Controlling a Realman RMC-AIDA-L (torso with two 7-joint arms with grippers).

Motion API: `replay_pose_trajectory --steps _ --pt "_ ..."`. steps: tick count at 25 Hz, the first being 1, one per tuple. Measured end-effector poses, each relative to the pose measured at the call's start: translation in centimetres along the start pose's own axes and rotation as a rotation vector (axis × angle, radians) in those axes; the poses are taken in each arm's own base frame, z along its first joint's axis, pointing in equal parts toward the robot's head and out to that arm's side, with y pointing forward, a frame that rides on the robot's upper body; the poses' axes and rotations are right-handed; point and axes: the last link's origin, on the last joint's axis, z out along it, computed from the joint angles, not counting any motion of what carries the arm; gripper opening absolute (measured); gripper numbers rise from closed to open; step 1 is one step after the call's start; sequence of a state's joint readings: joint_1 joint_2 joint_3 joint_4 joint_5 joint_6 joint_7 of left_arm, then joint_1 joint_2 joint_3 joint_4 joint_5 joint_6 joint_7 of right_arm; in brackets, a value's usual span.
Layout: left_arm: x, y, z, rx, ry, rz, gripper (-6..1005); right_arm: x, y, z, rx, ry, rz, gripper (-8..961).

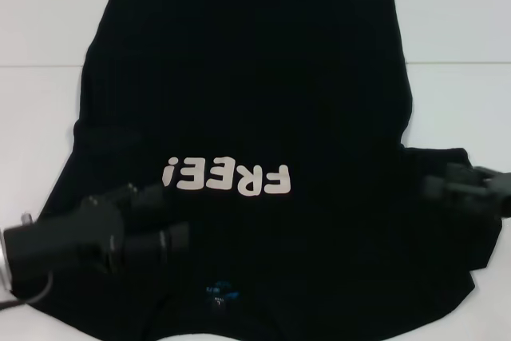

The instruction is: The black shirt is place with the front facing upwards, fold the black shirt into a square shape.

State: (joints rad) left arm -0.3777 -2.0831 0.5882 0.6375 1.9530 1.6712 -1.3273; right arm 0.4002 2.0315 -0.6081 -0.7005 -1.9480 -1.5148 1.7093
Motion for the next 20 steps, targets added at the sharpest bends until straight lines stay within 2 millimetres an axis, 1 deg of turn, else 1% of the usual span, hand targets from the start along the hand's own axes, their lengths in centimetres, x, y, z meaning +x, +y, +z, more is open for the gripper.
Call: replay_pose_trajectory --steps 2,5,7,11,12,15,17,20 --pt "-0.6 0.5 -0.1 -0.011 -0.035 0.067 937 -1.0 -0.7 -1.7 0.037 0.026 0.085 945" --pt "-1.1 0.8 -0.2 -0.023 -0.076 0.113 935 -2.6 -1.5 -4.4 0.093 0.072 0.207 945" --pt "-1.3 0.9 -0.2 -0.028 -0.094 0.132 934 -3.3 -1.9 -6.0 0.158 0.13 0.301 945" --pt "-1.6 0.9 -0.2 -0.031 -0.11 0.165 934 -4.1 -2.8 -7.9 0.325 0.251 0.432 936" --pt "-1.6 0.9 -0.2 -0.031 -0.111 0.17 934 -4.2 -2.8 -8.3 0.355 0.276 0.462 933" --pt "-1.5 0.8 -0.2 -0.028 -0.111 0.181 934 -4.3 -2.9 -8.6 0.395 0.326 0.506 928" --pt "-1.5 0.8 -0.2 -0.024 -0.112 0.185 933 -4.3 -3.1 -8.5 0.423 0.36 0.513 925" --pt "-1.5 0.8 -0.1 -0.024 -0.111 0.184 933 -4.3 -3.3 -7.7 0.433 0.372 0.509 924"
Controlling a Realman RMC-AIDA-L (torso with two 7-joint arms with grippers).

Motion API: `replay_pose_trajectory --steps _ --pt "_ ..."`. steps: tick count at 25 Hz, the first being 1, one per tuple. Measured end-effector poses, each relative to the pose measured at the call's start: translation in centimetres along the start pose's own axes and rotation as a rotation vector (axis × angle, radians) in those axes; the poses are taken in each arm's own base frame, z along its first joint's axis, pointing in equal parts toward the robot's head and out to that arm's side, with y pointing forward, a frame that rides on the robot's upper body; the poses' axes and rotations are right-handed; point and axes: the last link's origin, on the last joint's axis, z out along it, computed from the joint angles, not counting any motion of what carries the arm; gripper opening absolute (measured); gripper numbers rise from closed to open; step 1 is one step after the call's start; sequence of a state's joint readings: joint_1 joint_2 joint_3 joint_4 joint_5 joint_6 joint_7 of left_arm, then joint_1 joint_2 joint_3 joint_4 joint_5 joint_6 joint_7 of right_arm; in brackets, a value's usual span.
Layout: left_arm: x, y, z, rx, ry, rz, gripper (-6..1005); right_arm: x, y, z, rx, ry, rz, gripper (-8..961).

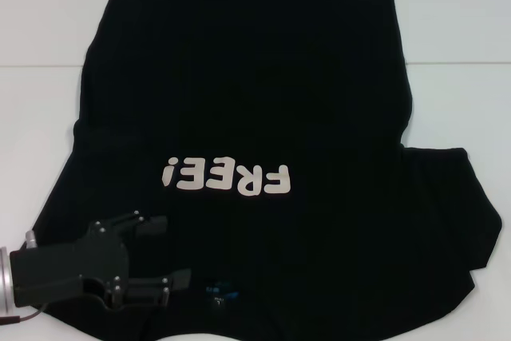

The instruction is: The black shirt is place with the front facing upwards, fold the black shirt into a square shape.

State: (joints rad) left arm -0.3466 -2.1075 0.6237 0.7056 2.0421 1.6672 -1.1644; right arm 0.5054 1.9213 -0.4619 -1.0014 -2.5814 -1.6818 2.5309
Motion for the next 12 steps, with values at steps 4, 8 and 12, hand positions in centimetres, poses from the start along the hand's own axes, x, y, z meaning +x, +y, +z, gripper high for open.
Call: replay_pose_trajectory --steps 4,8,12 --pt "-0.1 0.1 0.0 0.0 0.002 -0.003 933 -0.6 0.6 1.4 -0.012 0.0 -0.007 924" --pt "-0.2 0.2 0.0 0.002 0.003 -0.007 933 -1.0 1.1 3.2 -0.016 0.013 -0.012 925" --pt "-0.2 0.2 0.1 0.0 0.004 -0.009 934 -1.4 1.7 4.8 -0.009 0.041 -0.034 925"
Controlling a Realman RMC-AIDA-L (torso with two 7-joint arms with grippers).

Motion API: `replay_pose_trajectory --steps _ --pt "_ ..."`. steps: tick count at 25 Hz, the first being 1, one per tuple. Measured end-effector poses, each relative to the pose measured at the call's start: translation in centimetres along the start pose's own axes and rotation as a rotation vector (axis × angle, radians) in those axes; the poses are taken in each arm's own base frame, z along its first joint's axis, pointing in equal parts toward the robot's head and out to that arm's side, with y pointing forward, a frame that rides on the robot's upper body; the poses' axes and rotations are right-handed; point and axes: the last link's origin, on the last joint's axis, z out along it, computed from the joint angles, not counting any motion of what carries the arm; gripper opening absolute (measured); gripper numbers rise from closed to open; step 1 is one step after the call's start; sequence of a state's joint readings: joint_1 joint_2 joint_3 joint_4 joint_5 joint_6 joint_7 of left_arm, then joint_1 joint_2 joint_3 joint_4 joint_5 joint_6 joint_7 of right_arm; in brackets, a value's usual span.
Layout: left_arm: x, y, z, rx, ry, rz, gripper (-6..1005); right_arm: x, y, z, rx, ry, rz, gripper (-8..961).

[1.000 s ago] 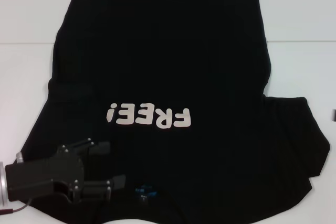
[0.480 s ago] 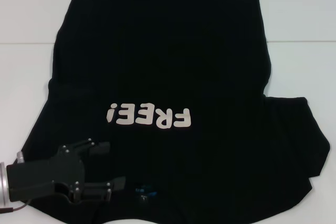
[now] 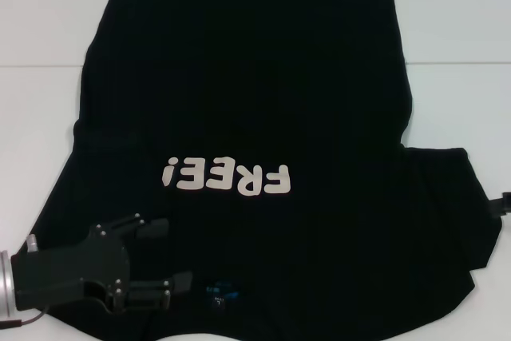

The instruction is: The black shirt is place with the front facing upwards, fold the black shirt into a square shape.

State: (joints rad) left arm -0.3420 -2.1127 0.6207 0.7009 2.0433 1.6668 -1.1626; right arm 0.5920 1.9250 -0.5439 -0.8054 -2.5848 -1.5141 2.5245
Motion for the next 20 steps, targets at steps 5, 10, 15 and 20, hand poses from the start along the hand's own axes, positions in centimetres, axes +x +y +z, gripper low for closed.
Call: replay_pose_trajectory --steps 5,10,15,20 --pt "0.0 0.1 0.1 -0.001 0.001 -0.001 934 -0.3 0.5 1.5 0.015 0.013 -0.021 925" --pt "0.0 0.1 0.1 0.0 0.004 -0.002 934 -0.4 1.0 2.8 0.025 0.021 -0.039 925" --pt "0.0 0.0 0.1 0.004 0.004 -0.002 934 -0.6 1.4 3.5 0.032 0.019 -0.057 924" --pt "0.0 0.0 0.1 0.004 0.004 -0.003 934 -0.7 1.8 3.9 0.034 0.025 -0.07 924"
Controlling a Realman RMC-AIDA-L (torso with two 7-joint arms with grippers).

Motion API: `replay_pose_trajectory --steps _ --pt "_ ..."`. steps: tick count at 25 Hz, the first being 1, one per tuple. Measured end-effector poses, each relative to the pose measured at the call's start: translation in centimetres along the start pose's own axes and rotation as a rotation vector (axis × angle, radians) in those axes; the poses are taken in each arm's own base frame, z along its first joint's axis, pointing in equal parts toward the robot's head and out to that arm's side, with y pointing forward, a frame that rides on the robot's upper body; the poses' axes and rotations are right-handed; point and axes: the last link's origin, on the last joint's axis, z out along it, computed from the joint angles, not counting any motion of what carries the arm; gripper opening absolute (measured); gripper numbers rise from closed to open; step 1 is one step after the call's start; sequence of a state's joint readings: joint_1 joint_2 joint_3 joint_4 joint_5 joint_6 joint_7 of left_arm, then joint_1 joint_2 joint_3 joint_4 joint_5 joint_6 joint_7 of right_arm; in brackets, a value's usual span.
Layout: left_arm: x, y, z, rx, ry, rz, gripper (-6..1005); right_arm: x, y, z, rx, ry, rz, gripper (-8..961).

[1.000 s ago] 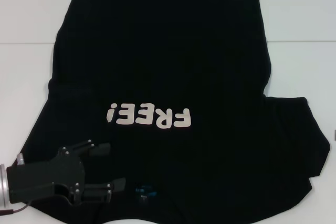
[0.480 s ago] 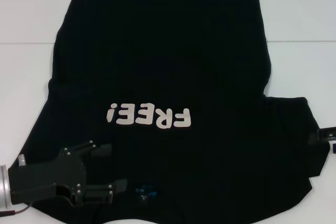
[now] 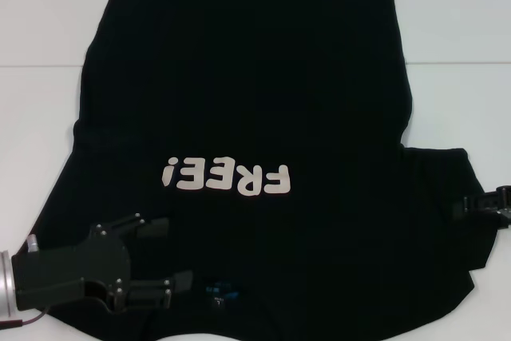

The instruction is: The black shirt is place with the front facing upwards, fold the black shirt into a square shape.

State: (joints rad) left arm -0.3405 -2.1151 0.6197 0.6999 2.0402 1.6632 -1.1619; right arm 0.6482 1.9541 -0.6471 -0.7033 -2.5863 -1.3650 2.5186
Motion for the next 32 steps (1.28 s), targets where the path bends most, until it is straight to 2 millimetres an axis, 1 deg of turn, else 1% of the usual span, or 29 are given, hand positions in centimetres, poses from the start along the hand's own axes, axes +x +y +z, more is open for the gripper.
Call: replay_pose_trajectory --steps 9,13,20,26,31,32 --pt "-0.2 0.0 0.1 0.006 -0.004 -0.005 933 -0.3 0.9 0.7 -0.011 0.011 -0.021 925" --pt "-0.2 0.0 0.0 0.011 -0.004 -0.005 933 -0.4 1.3 0.8 -0.018 0.016 -0.035 884" --pt "-0.2 0.1 -0.1 0.014 -0.001 -0.007 933 -0.6 1.3 0.7 -0.012 0.004 -0.039 812" --pt "-0.3 0.1 -0.1 0.015 0.001 -0.008 933 -0.7 1.3 0.7 -0.01 0.004 -0.042 578" --pt "-0.2 0.0 -0.2 0.021 0.006 -0.01 933 -0.8 1.4 0.9 0.007 0.014 -0.061 331" --pt "-0.2 0.0 -0.3 0.021 0.008 -0.011 933 -0.8 1.4 0.9 0.01 0.013 -0.064 310"
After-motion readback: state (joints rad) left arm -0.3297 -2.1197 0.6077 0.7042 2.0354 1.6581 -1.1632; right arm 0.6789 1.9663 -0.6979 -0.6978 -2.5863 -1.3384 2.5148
